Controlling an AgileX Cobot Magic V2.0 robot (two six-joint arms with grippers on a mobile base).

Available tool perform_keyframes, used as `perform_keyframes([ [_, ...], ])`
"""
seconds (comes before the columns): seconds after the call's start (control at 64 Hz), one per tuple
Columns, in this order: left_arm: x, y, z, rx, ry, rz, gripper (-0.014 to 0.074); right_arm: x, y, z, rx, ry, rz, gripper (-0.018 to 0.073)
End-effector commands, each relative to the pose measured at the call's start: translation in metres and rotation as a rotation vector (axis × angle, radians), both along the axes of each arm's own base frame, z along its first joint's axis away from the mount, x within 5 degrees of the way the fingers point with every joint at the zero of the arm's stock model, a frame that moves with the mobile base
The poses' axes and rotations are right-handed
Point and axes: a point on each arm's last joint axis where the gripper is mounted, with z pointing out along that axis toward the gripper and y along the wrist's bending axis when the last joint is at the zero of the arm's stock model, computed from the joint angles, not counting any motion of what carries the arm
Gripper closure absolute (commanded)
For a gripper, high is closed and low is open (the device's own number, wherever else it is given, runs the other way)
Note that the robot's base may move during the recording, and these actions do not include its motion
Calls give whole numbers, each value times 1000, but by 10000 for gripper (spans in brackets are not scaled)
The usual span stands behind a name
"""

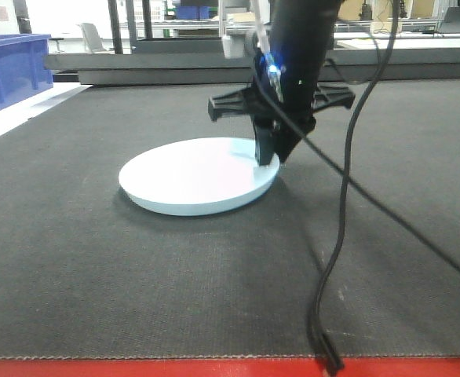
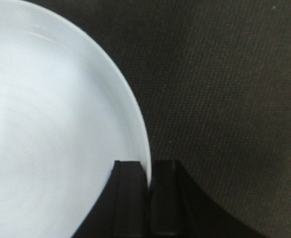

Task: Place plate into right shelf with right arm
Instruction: 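Close the right gripper on the plate rim and lift it upright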

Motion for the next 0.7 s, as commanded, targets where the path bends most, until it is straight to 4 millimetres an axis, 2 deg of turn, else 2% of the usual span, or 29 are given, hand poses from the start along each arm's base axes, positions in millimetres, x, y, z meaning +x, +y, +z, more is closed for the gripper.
perform_keyframes([
  [0.0, -1, 2, 6, -6, -91, 19, 643, -12, -9, 58, 51, -149, 14, 504],
  [0.125, -1, 2, 6, -6, -91, 19, 643, -34, -21, 76, 94, -226, 23, 504],
  [0.25, -1, 2, 6, -6, -91, 19, 643, -65, -37, 81, 136, -295, 34, 504],
  [0.516, -1, 2, 6, -6, -91, 19, 643, -148, -75, 95, 240, -465, 73, 504],
  [0.688, -1, 2, 6, -6, -91, 19, 643, -202, -96, 116, 338, -617, 114, 504],
])
